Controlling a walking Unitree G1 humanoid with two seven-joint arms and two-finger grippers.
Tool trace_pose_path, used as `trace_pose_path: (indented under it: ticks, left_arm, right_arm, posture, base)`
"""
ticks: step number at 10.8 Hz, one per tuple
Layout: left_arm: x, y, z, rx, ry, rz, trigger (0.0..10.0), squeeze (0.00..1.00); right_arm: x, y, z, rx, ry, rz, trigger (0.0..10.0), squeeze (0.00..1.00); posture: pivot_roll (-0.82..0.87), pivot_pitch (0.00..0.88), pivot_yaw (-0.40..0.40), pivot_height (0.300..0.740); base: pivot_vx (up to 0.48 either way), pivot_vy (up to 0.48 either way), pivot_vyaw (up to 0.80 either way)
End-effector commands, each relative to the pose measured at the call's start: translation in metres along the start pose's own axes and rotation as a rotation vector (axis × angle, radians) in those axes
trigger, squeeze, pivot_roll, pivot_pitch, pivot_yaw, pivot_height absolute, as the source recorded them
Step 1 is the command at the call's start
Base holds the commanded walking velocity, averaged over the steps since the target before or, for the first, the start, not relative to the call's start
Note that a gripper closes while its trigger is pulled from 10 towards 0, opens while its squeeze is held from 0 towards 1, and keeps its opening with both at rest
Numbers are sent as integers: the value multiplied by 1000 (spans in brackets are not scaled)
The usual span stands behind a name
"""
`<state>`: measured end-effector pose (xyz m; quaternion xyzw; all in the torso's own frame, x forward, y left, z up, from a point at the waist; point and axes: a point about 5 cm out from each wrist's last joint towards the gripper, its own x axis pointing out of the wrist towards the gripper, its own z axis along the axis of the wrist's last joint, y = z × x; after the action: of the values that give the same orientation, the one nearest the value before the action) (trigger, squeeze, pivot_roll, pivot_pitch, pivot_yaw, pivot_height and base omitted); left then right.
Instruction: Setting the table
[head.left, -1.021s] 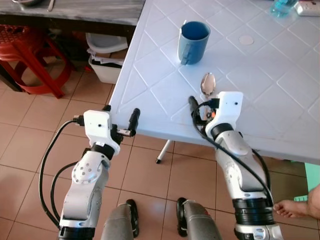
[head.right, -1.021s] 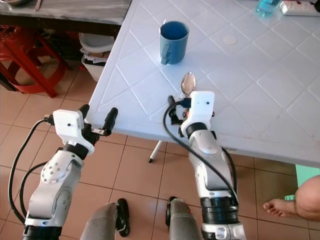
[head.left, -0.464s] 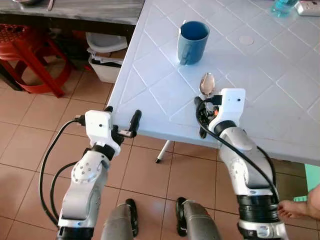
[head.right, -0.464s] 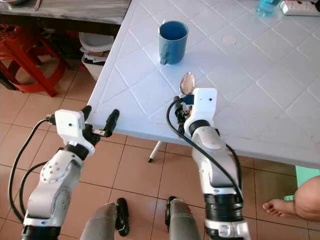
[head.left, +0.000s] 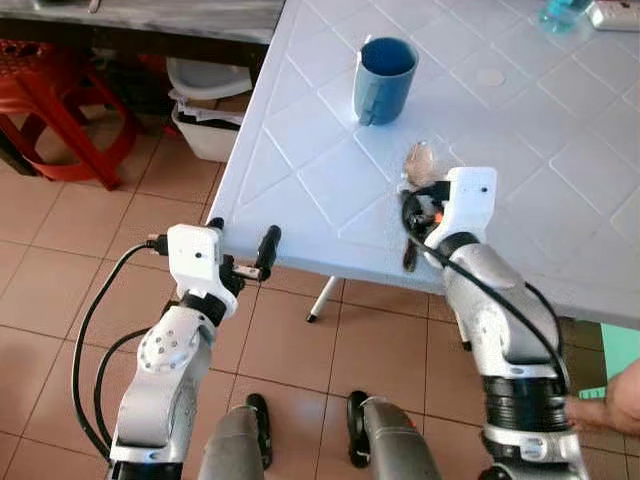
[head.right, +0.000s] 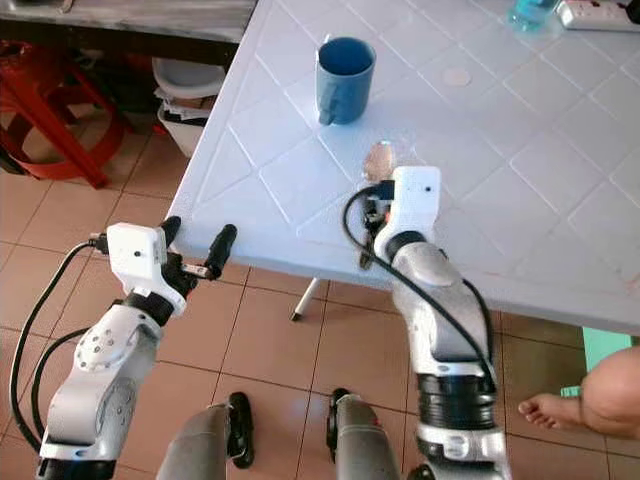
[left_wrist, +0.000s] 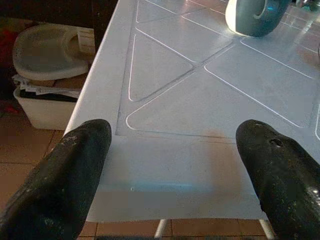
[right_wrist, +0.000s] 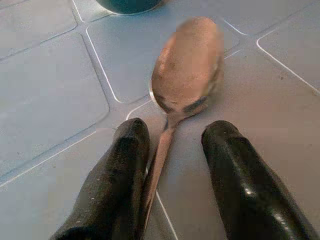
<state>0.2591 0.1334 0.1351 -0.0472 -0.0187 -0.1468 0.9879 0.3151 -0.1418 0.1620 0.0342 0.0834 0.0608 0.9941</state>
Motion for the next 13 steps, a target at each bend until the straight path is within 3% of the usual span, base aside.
trace_pose_path:
  ticks: [1, 7, 13]
  left_arm:
    - [-4, -3, -2, -2, 15, -14, 10000, 0]
    - [-4, -3, -1, -7, 18, -27, 10000, 0]
    - [-5, -5, 1, -13, 14, -51, 10000, 0]
  right_arm:
    - [-3, -5, -41, 49, 202, -24, 0, 0]
    - [-19, -6, -55, 109, 227, -97, 0, 0]
    - [-21, -10, -60, 118, 246, -131, 0, 0]
  posture:
    - [-14, 328, 20, 740]
    - [-20, 320, 34, 740]
    - [-12, 318, 43, 740]
  base:
    - [0, 0, 0]
    - [0, 0, 0]
    - [0, 0, 0]
